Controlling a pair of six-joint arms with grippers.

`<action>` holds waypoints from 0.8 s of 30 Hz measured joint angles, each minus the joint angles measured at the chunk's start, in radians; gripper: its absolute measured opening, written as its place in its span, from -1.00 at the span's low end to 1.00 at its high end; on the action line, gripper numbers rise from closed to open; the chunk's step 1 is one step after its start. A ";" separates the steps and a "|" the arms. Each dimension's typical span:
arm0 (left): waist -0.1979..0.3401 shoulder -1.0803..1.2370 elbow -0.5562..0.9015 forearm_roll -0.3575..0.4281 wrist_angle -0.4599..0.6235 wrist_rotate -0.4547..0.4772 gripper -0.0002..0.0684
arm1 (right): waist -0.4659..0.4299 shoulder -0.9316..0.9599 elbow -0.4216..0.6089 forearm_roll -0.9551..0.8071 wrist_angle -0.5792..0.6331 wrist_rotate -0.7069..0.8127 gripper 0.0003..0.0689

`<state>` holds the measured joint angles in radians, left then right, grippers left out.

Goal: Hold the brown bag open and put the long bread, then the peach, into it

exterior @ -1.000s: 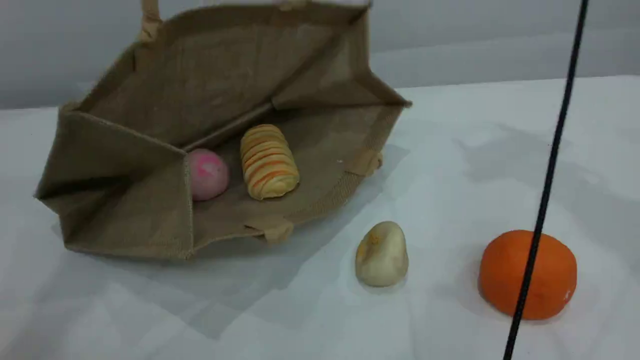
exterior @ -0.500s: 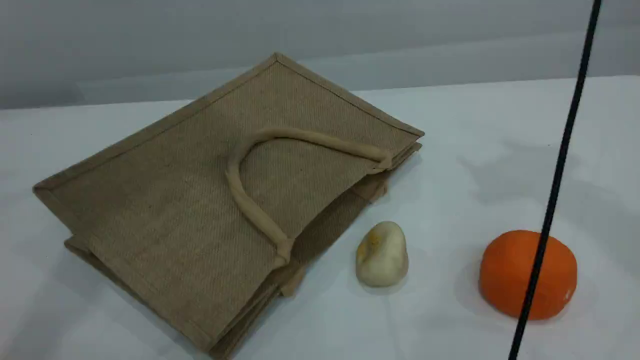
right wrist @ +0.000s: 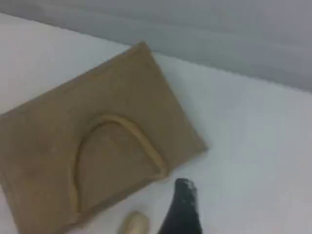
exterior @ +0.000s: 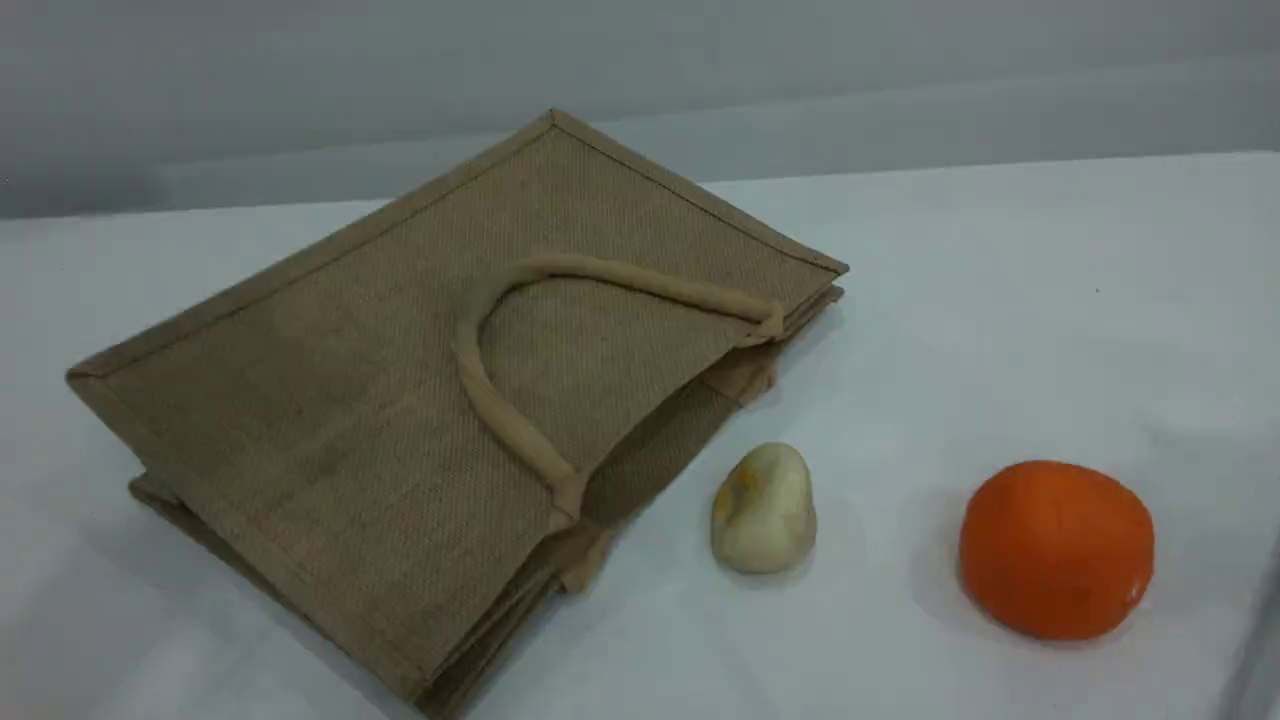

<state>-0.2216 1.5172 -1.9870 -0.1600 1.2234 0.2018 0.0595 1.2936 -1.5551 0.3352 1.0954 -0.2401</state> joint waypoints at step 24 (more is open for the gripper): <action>0.000 -1.008 0.912 -0.033 -0.001 -0.002 0.44 | 0.001 -0.813 0.360 0.063 0.128 -0.027 0.59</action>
<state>-0.2216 0.5088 -1.0749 -0.1931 1.2225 0.1998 0.0604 0.4807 -1.1951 0.3982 1.2237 -0.2670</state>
